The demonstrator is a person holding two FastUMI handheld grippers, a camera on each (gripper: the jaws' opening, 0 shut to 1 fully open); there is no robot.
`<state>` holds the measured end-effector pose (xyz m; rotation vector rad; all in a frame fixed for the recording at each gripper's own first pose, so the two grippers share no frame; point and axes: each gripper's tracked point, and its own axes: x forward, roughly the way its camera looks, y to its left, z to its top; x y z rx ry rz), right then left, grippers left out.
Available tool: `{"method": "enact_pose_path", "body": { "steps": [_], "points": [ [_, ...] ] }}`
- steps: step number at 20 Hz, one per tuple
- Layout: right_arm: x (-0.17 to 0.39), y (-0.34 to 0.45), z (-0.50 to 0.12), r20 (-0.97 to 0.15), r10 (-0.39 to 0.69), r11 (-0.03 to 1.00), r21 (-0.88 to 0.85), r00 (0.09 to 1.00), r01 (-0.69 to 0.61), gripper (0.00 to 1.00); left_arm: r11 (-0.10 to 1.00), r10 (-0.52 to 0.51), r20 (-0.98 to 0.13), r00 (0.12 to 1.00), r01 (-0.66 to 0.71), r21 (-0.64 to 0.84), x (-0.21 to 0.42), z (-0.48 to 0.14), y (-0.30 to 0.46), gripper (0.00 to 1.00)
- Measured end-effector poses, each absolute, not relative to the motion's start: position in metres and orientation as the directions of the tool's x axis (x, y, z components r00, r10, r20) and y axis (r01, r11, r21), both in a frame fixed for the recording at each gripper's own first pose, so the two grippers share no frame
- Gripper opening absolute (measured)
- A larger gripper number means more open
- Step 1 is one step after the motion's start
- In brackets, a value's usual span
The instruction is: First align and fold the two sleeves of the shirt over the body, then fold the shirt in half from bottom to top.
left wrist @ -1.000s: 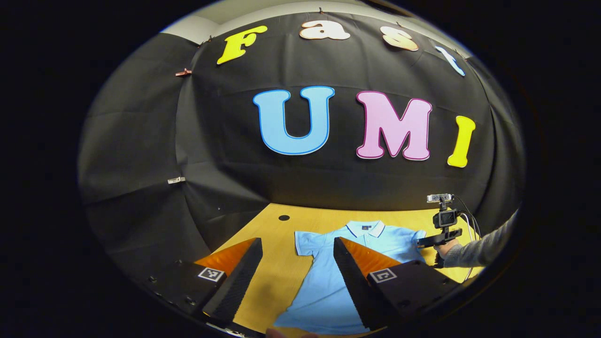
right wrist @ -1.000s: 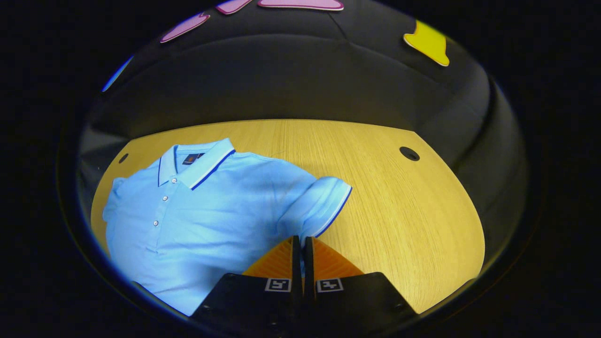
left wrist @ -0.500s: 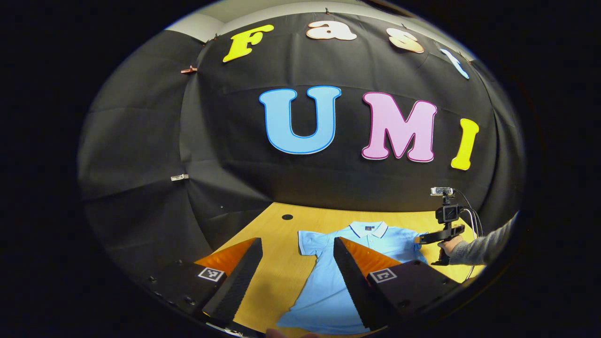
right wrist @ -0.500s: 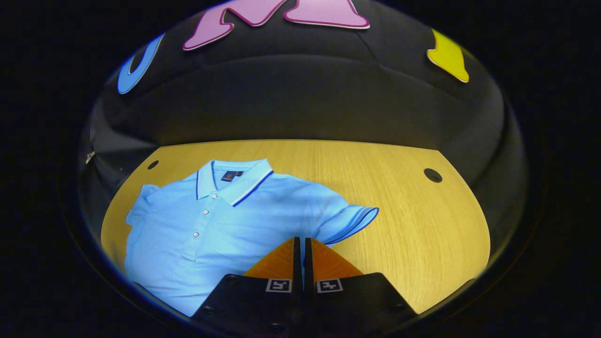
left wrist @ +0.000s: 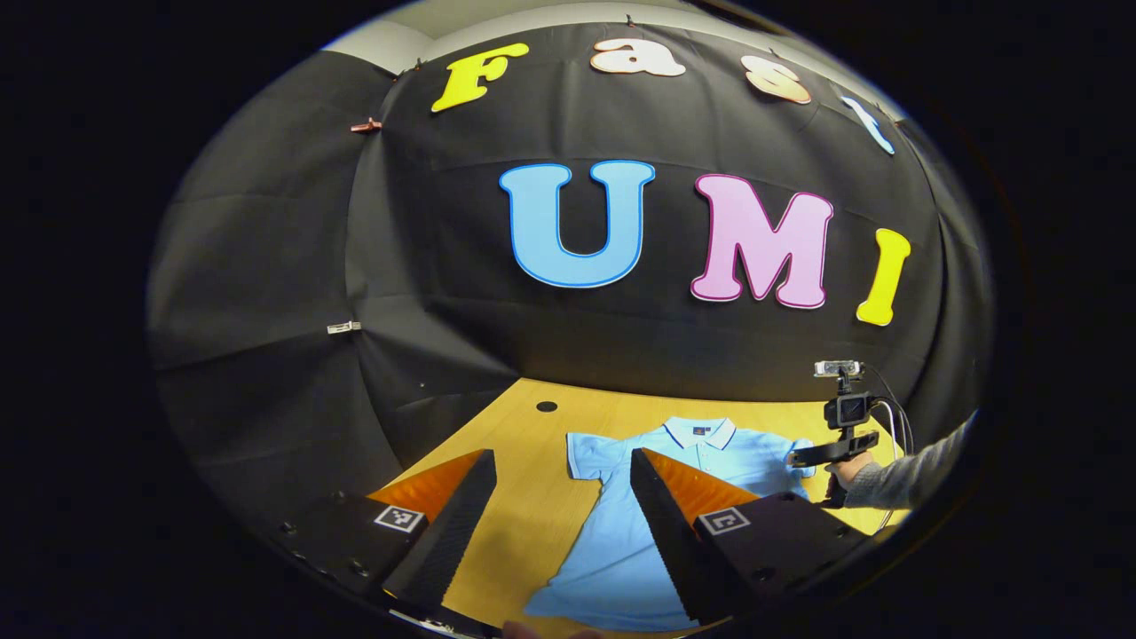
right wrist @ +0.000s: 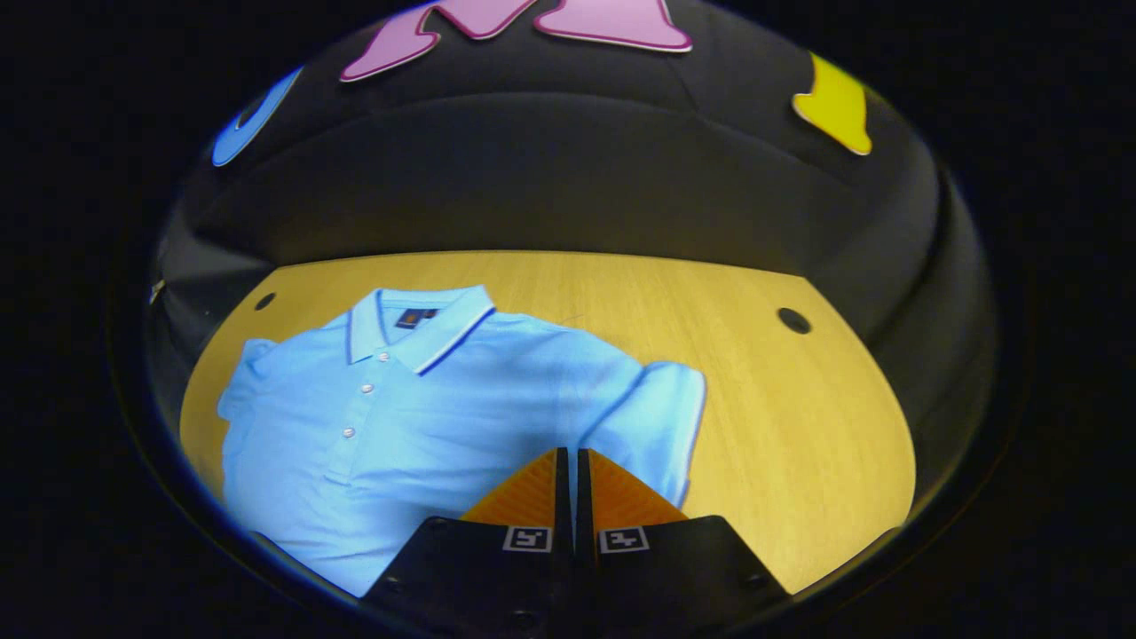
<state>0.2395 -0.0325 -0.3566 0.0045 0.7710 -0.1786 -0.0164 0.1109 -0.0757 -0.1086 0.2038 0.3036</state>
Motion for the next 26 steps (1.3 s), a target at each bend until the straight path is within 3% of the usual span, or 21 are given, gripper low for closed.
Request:
{"method": "enact_pose_path", "body": {
  "steps": [3,4,5,7,10,11,14,15,16,18,19,26],
  "points": [
    [0.218,-0.050,-0.376,-0.751,-0.161,0.965,0.019,0.641,0.263,0.12,0.952,0.276,-0.212,0.938,-0.297,-0.077,-0.013,-0.075,0.108,0.96],
    [0.215,-0.056,-0.380,-0.756,-0.177,0.958,0.015,0.631,0.287,0.37,0.952,0.275,-0.214,0.937,-0.296,-0.075,-0.011,-0.075,0.107,0.96],
    [0.214,-0.063,-0.378,-0.749,-0.199,0.954,0.001,0.632,0.301,0.35,0.953,0.272,-0.214,0.938,-0.293,-0.075,-0.010,-0.076,0.106,0.96],
    [0.213,-0.075,-0.370,-0.727,-0.245,0.948,-0.039,0.642,0.317,0.46,0.955,0.266,-0.211,0.941,-0.287,-0.073,-0.009,-0.076,0.103,0.96],
    [0.208,-0.073,-0.383,-0.764,-0.223,0.945,-0.018,0.605,0.326,0.72,0.956,0.264,-0.212,0.941,-0.285,-0.075,-0.006,-0.075,0.101,0.96],
    [0.212,-0.069,-0.382,-0.760,-0.206,0.945,0.009,0.617,0.327,0.75,0.956,0.263,-0.211,0.942,-0.283,-0.072,-0.006,-0.076,0.101,0.96],
    [0.224,-0.057,-0.387,-0.770,-0.166,0.953,0.035,0.616,0.300,0.72,0.956,0.269,-0.209,0.940,-0.288,-0.063,-0.007,-0.075,0.103,0.96],
    [0.226,-0.051,-0.385,-0.771,-0.151,0.961,0.031,0.619,0.273,0.67,0.954,0.273,-0.209,0.939,-0.292,-0.065,-0.007,-0.076,0.105,0.96],
    [0.232,-0.045,-0.385,-0.769,-0.137,0.968,0.030,0.624,0.249,0.39,0.953,0.277,-0.211,0.938,-0.296,-0.066,-0.008,-0.075,0.105,0.96],
    [0.233,-0.039,-0.385,-0.759,-0.152,0.974,-0.007,0.633,0.226,0.13,0.951,0.285,-0.209,0.935,-0.304,-0.063,-0.010,-0.075,0.108,0.96],
    [0.236,-0.024,-0.382,-0.758,-0.101,0.978,0.043,0.644,0.204,0.05,0.949,0.290,-0.210,0.934,-0.309,-0.062,-0.012,-0.076,0.110,0.96],
    [0.254,0.055,-0.343,-0.665,0.071,0.994,0.112,0.744,0.006,0.05,0.936,0.325,-0.217,0.921,-0.346,-0.070,-0.029,-0.080,0.122,0.96]
  ]
}}
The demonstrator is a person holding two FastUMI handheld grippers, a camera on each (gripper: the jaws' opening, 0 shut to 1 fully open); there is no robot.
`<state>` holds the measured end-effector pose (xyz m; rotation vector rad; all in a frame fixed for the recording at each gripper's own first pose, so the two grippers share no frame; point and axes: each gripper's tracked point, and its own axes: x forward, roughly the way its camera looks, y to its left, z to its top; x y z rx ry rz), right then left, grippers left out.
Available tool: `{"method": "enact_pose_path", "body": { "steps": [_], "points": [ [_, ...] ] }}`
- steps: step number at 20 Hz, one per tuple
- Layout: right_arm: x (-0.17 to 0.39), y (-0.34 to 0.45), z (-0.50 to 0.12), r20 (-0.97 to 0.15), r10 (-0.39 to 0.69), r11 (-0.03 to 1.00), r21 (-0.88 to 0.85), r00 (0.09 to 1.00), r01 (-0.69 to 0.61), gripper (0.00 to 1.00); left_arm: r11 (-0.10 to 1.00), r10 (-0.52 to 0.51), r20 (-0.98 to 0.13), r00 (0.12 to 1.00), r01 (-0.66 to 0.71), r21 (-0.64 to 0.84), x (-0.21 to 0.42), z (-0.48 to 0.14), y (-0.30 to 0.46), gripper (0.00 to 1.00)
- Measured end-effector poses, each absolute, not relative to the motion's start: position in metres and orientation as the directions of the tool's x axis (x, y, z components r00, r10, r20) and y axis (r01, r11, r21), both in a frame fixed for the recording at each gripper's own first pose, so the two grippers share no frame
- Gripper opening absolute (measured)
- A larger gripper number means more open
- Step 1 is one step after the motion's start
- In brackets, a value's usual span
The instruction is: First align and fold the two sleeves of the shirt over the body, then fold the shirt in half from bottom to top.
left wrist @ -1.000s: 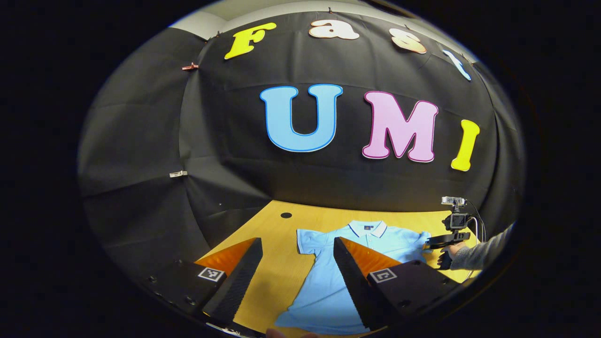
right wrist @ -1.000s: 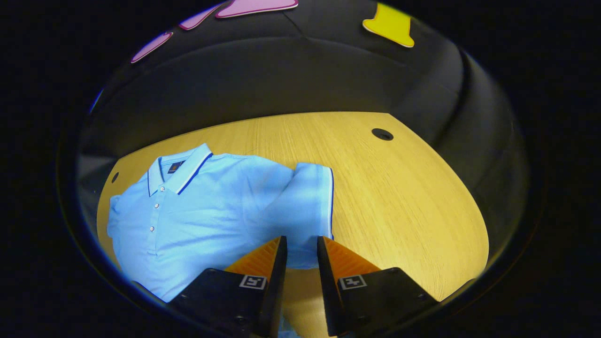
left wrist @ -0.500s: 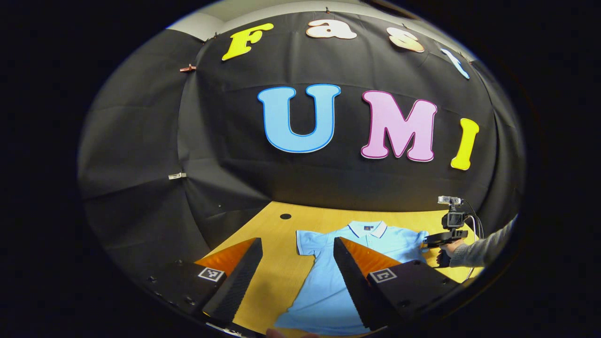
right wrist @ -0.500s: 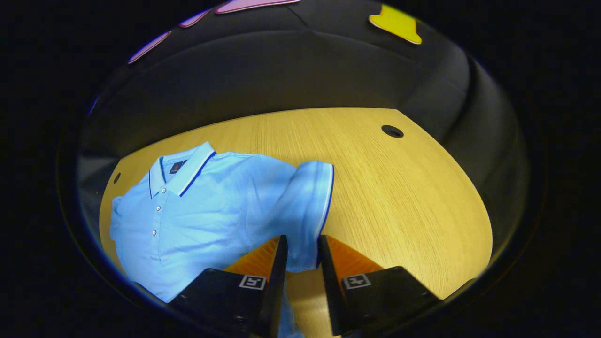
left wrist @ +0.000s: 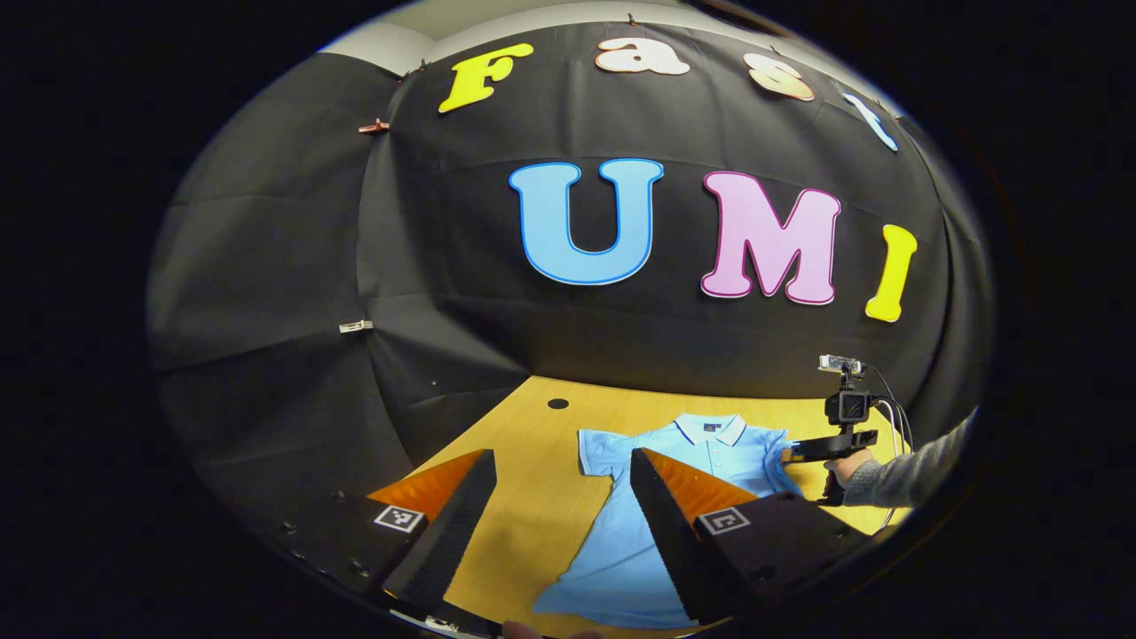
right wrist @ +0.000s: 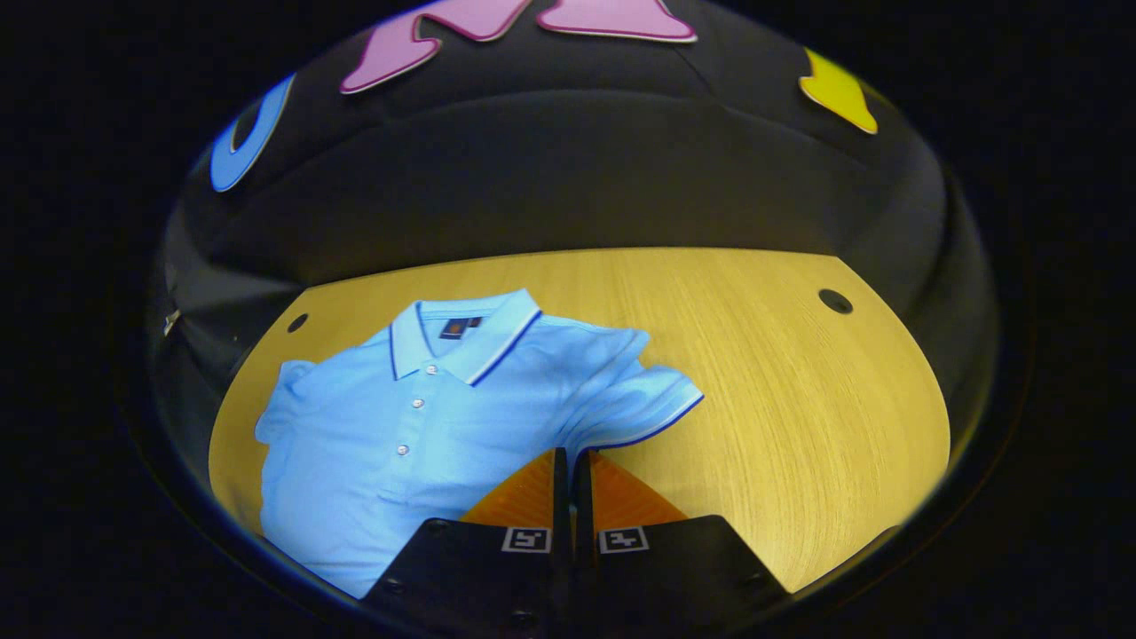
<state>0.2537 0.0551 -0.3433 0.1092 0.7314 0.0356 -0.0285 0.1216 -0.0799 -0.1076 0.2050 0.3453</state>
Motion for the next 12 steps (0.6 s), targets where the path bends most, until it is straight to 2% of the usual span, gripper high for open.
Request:
{"method": "enact_pose_path", "body": {
  "steps": [4,9,12],
  "points": [
    [0.250,0.109,-0.331,-0.650,0.185,0.980,0.067,0.737,-0.187,0.05,0.930,0.338,-0.215,0.916,-0.360,-0.073,-0.035,-0.079,0.128,0.96],
    [0.226,0.165,-0.345,-0.696,0.287,0.914,-0.006,0.658,-0.405,0.05,0.926,0.344,-0.219,0.913,-0.368,-0.080,-0.042,-0.083,0.131,0.96],
    [0.211,0.183,-0.351,-0.724,0.320,0.874,-0.023,0.611,-0.485,0.05,0.927,0.341,-0.222,0.914,-0.367,-0.085,-0.045,-0.085,0.129,0.96]
  ]
}}
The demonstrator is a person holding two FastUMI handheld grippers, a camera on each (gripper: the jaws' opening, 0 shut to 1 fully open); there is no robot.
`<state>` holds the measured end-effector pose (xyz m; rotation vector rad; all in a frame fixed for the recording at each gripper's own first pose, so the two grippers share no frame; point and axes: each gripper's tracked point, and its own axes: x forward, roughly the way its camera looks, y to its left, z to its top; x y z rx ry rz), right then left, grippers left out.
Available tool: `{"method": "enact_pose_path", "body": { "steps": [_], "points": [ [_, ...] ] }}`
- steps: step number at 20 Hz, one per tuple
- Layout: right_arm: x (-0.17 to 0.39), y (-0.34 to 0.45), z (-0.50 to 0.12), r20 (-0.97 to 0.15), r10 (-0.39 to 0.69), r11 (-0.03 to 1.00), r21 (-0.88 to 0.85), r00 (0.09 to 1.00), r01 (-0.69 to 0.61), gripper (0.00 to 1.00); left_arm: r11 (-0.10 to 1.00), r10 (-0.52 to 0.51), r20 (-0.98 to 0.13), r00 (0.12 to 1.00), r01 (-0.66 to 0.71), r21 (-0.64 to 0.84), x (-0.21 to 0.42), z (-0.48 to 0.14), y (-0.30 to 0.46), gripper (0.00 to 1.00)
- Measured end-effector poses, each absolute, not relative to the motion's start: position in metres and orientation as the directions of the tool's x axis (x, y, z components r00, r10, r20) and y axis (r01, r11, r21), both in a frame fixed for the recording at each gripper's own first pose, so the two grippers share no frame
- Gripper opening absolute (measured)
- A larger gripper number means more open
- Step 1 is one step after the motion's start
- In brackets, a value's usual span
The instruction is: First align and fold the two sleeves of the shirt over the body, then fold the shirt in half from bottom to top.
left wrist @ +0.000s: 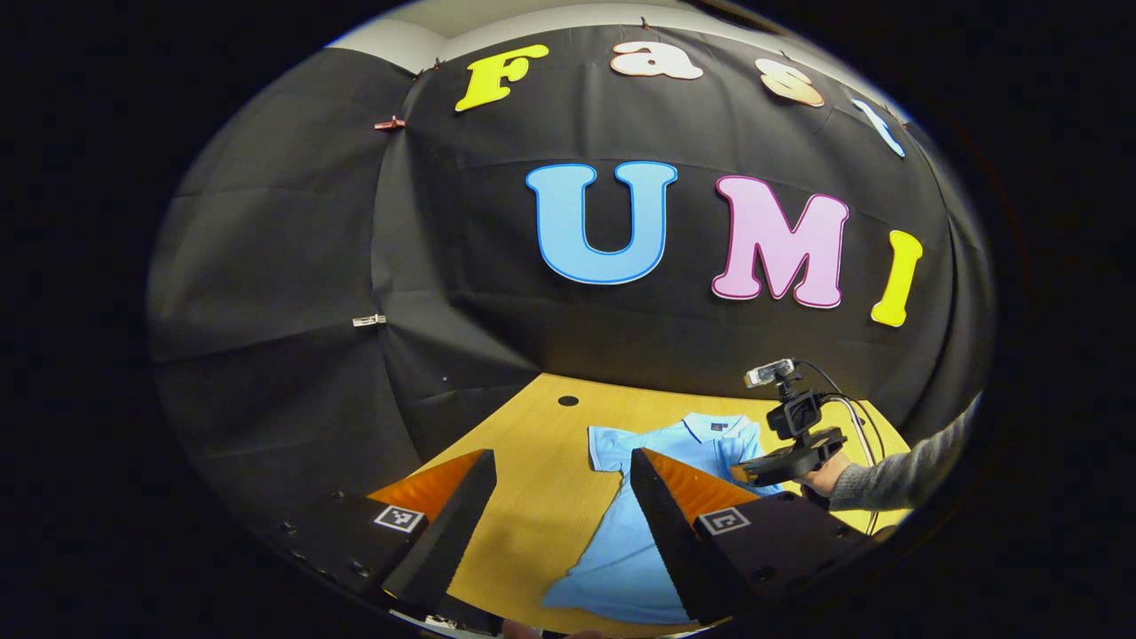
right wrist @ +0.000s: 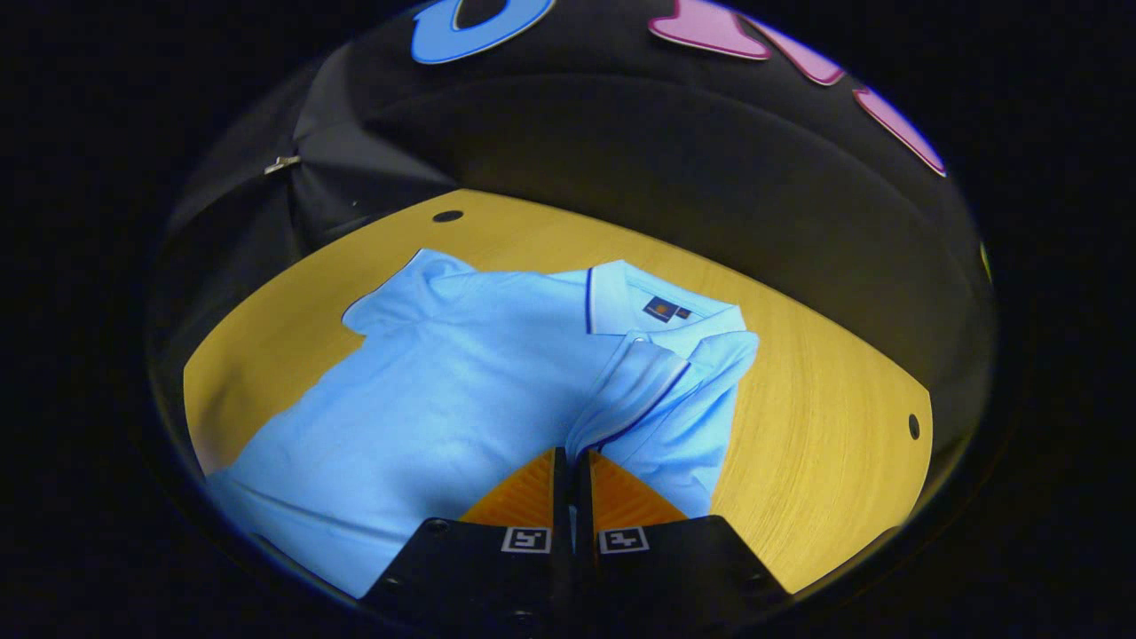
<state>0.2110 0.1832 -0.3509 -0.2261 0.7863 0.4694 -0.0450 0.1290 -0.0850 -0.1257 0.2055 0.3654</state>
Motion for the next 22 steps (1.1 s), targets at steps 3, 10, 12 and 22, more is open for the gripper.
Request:
{"method": "enact_pose_path", "body": {
  "steps": [3,10,12,22],
  "points": [
    [0.209,0.194,-0.359,-0.743,0.330,0.869,-0.002,0.582,-0.494,0.05,0.926,0.336,-0.226,0.914,-0.364,-0.096,-0.046,-0.089,0.128,0.96],
    [0.204,0.189,-0.362,-0.766,0.323,0.885,0.036,0.555,-0.465,0.19,0.918,0.343,-0.237,0.909,-0.378,-0.119,-0.044,-0.093,0.131,0.96],
    [0.202,0.188,-0.359,-0.765,0.323,0.895,0.055,0.558,-0.444,0.30,0.919,0.341,-0.240,0.909,-0.376,-0.118,-0.044,-0.094,0.130,0.96],
    [0.210,0.159,-0.268,-0.546,0.362,0.932,0.188,0.755,-0.311,0.77,0.957,0.260,-0.251,0.932,-0.284,-0.062,0.024,-0.108,0.119,0.96]
  ]
}}
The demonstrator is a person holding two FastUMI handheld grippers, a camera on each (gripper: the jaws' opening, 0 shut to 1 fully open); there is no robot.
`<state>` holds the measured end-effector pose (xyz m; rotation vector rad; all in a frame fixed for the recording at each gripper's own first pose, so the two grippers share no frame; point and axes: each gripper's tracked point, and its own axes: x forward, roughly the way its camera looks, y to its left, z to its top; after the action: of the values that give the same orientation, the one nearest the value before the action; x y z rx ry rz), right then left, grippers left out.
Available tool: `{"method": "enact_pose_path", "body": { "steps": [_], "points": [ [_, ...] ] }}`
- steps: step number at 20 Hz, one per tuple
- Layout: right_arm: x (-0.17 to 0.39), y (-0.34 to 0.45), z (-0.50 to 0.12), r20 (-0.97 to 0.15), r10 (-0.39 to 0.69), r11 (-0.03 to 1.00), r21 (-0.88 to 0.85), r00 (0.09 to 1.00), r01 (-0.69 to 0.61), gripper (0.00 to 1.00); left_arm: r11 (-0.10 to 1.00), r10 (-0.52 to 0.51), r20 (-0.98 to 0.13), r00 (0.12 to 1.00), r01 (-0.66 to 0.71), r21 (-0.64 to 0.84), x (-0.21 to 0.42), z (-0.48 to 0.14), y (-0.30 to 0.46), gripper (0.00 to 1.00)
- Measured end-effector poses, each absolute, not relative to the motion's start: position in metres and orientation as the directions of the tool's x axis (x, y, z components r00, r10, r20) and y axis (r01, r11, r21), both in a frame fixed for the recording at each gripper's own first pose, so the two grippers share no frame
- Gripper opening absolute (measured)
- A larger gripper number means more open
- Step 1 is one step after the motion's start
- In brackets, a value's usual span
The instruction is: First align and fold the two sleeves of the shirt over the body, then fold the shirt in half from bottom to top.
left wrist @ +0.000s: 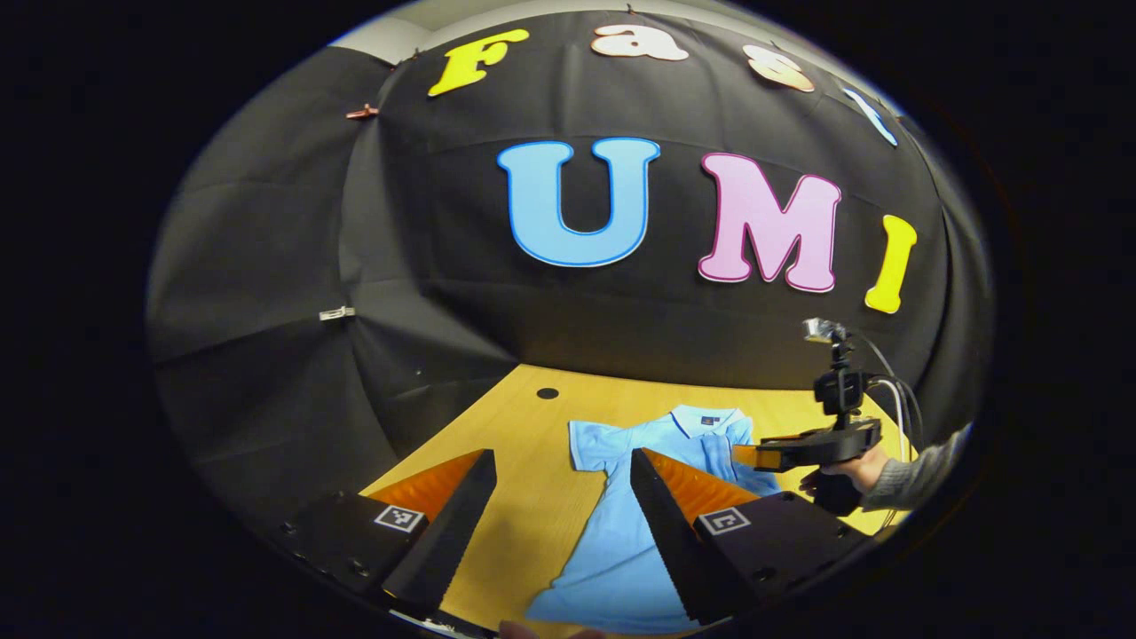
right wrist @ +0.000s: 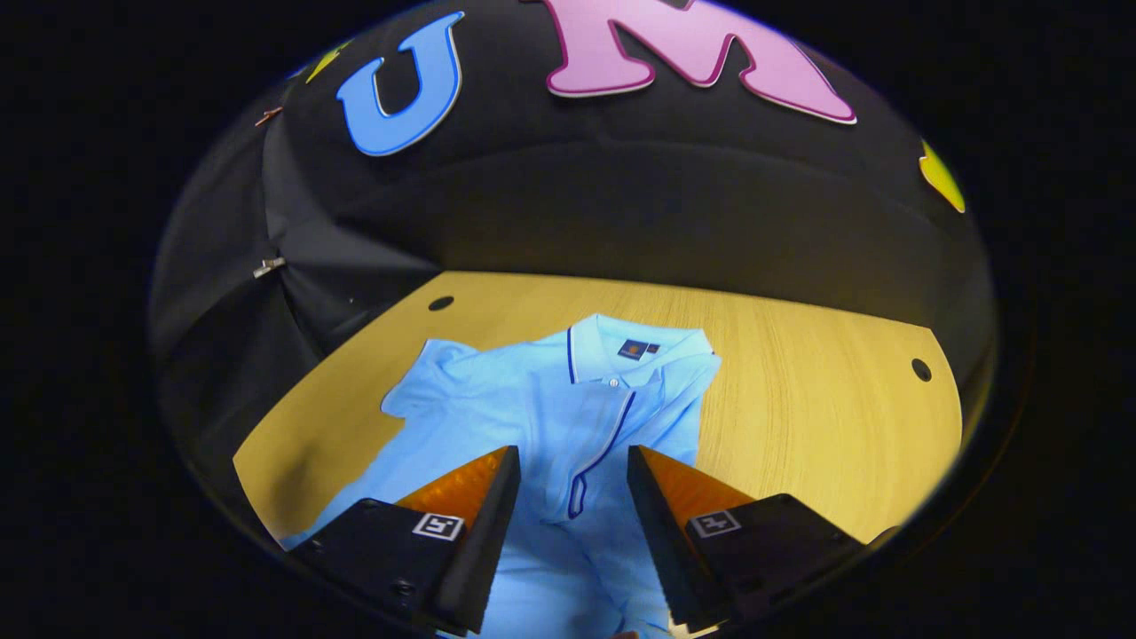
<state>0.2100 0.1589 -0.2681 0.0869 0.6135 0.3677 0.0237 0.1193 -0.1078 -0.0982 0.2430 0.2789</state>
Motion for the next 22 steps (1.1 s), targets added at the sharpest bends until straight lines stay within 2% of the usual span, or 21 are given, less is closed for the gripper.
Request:
{"method": "enact_pose_path", "body": {
  "steps": [2,6,11,16,22],
  "points": [
    [0.204,0.148,-0.248,-0.502,0.358,0.934,0.192,0.787,-0.303,0.85,0.968,0.228,-0.256,0.939,-0.246,-0.040,0.055,-0.116,0.115,0.96],
    [0.179,0.127,-0.213,-0.439,0.356,0.934,0.190,0.825,-0.303,0.90,0.984,0.164,-0.304,0.938,-0.176,-0.012,0.120,-0.144,0.110,0.96],
    [0.139,0.103,-0.188,-0.404,0.371,0.928,0.175,0.836,-0.328,0.90,0.982,0.132,-0.426,0.895,-0.175,-0.064,0.202,-0.207,0.115,0.96],
    [0.104,0.080,-0.184,-0.402,0.389,0.921,0.183,0.829,-0.344,0.89,0.961,0.185,-0.549,0.815,-0.266,-0.072,0.258,-0.274,0.147,0.97],
    [0.072,0.058,-0.190,-0.432,0.380,0.925,0.199,0.818,-0.324,0.90,0.939,0.235,-0.664,0.710,-0.341,-0.033,0.281,-0.330,0.173,0.97]
  ]
}}
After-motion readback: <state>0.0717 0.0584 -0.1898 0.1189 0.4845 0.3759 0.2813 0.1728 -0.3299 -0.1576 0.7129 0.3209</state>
